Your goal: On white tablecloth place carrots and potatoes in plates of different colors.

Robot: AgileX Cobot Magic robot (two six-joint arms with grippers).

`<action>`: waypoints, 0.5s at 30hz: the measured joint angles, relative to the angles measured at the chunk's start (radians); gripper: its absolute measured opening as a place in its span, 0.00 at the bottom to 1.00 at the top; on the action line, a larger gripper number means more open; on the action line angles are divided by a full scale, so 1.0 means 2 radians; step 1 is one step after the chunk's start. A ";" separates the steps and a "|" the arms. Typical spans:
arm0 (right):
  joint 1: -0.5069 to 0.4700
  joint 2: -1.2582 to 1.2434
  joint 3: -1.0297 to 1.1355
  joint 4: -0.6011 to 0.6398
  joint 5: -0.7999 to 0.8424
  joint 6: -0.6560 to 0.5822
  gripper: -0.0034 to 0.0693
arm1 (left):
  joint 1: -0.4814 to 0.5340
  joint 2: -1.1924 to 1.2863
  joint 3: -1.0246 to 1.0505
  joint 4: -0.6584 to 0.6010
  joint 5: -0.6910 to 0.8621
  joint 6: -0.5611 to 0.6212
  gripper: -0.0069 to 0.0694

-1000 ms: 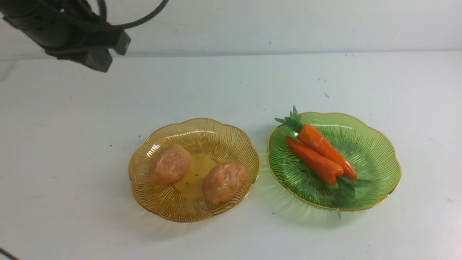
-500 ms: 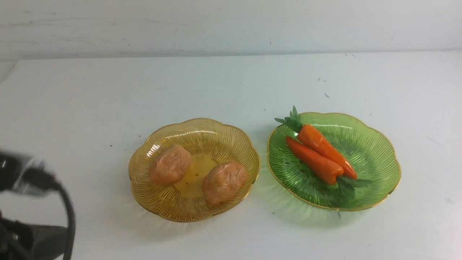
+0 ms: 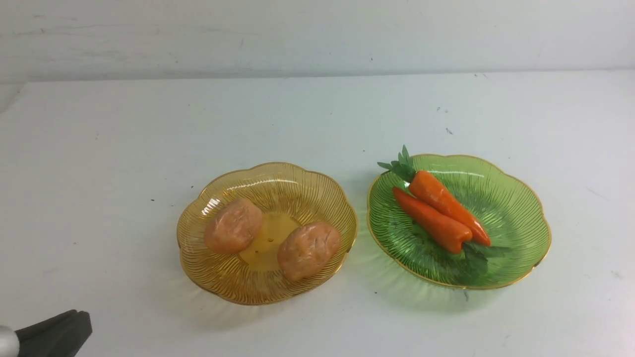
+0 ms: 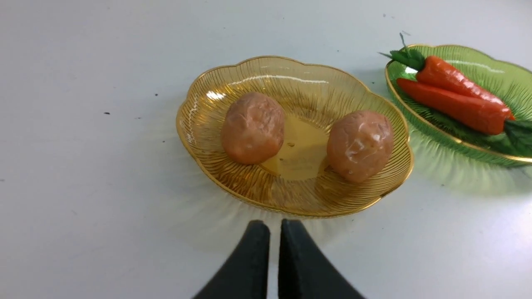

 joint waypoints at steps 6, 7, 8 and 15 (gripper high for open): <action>0.000 0.000 0.000 0.000 0.000 0.000 0.03 | 0.000 -0.001 0.035 0.057 -0.038 0.003 0.13; 0.000 0.000 0.000 0.000 0.000 0.000 0.03 | 0.000 -0.002 0.042 0.064 -0.044 -0.001 0.13; 0.000 0.000 0.000 0.000 0.000 0.000 0.03 | 0.002 -0.008 0.051 0.075 -0.052 -0.010 0.13; 0.000 0.000 0.000 0.000 0.000 0.000 0.03 | 0.074 -0.132 0.128 0.130 -0.053 -0.050 0.13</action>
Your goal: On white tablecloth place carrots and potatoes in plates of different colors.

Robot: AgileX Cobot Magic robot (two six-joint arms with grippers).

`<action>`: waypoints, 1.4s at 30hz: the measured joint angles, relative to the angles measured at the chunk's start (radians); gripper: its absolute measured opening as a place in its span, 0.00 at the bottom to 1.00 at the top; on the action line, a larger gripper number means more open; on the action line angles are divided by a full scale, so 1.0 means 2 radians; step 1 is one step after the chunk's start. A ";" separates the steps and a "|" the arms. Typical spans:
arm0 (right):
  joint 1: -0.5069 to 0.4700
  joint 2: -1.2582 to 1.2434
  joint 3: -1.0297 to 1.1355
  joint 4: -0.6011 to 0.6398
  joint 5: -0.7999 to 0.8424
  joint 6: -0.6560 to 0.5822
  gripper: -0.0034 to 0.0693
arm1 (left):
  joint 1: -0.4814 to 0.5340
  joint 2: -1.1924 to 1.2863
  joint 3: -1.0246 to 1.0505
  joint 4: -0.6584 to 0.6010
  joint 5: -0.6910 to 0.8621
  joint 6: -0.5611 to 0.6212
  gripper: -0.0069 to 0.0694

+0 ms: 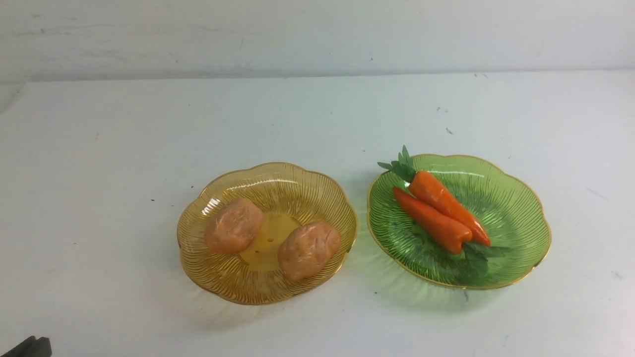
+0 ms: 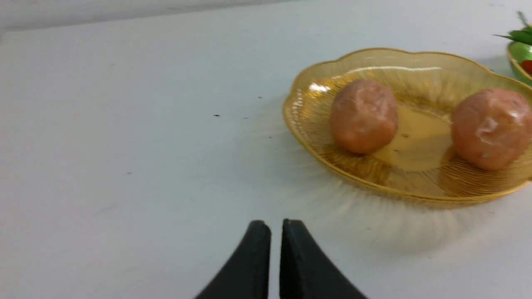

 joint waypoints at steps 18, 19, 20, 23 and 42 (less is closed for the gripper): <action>0.000 0.000 0.000 0.000 0.000 0.010 0.03 | 0.040 -0.020 0.027 0.007 0.015 -0.021 0.13; 0.000 0.000 0.000 0.000 0.000 0.010 0.03 | 0.040 -0.020 0.027 0.007 0.015 -0.021 0.13; 0.000 0.000 0.000 0.000 0.000 0.010 0.03 | 0.040 -0.020 0.027 0.007 0.015 -0.021 0.13; 0.000 0.000 0.000 0.000 0.000 0.010 0.03 | 0.040 -0.020 0.027 0.007 0.015 -0.021 0.13; 0.000 0.000 0.000 0.000 0.000 0.010 0.03 | 0.040 -0.020 0.027 0.007 0.015 -0.021 0.13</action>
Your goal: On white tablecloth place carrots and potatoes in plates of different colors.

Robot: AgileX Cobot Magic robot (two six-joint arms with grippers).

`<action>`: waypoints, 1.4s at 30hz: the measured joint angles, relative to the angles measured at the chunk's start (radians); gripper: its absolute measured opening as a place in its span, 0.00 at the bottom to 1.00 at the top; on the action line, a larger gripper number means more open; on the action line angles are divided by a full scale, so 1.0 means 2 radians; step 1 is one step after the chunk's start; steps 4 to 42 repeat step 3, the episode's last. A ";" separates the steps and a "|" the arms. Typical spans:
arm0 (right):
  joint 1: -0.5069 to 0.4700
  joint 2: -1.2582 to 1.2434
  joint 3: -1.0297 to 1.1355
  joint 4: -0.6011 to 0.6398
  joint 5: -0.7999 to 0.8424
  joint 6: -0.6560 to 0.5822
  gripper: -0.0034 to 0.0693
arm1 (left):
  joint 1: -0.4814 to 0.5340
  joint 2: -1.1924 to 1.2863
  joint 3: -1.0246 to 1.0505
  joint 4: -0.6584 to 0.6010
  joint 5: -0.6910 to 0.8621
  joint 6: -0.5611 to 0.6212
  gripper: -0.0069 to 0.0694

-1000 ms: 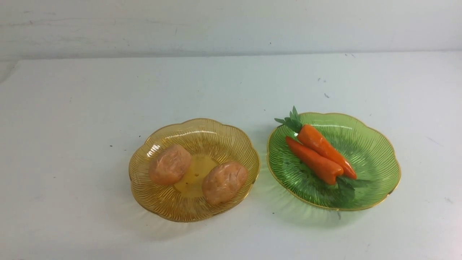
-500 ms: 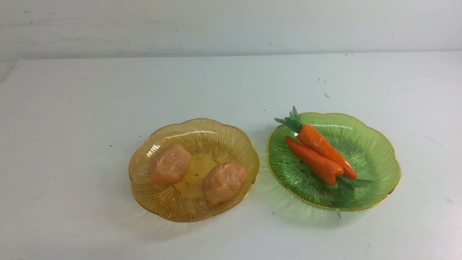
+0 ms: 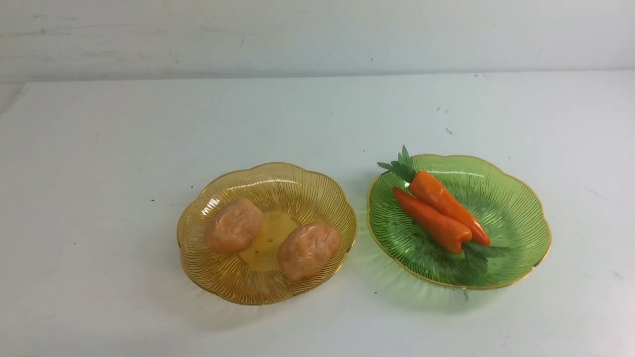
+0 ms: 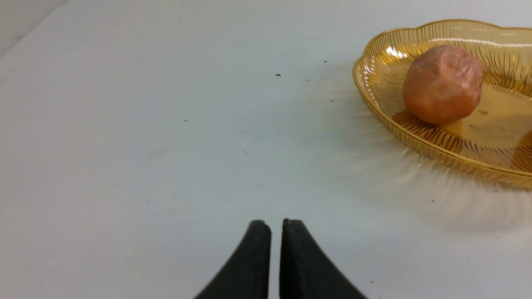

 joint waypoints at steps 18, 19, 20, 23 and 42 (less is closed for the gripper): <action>0.000 0.000 0.000 0.000 0.000 0.000 0.03 | 0.000 0.000 0.000 0.000 0.000 0.000 0.13; 0.000 0.000 0.000 0.000 0.000 0.000 0.03 | 0.000 0.000 0.000 0.000 0.000 0.000 0.13; 0.000 0.000 0.000 0.000 0.000 0.000 0.03 | 0.000 0.000 0.000 0.000 0.000 0.000 0.13; 0.000 0.000 0.000 0.000 0.000 0.000 0.03 | 0.000 0.000 0.000 0.000 0.000 0.000 0.13; 0.000 0.000 0.000 0.000 0.000 0.000 0.03 | 0.000 0.000 0.000 0.000 0.000 0.000 0.13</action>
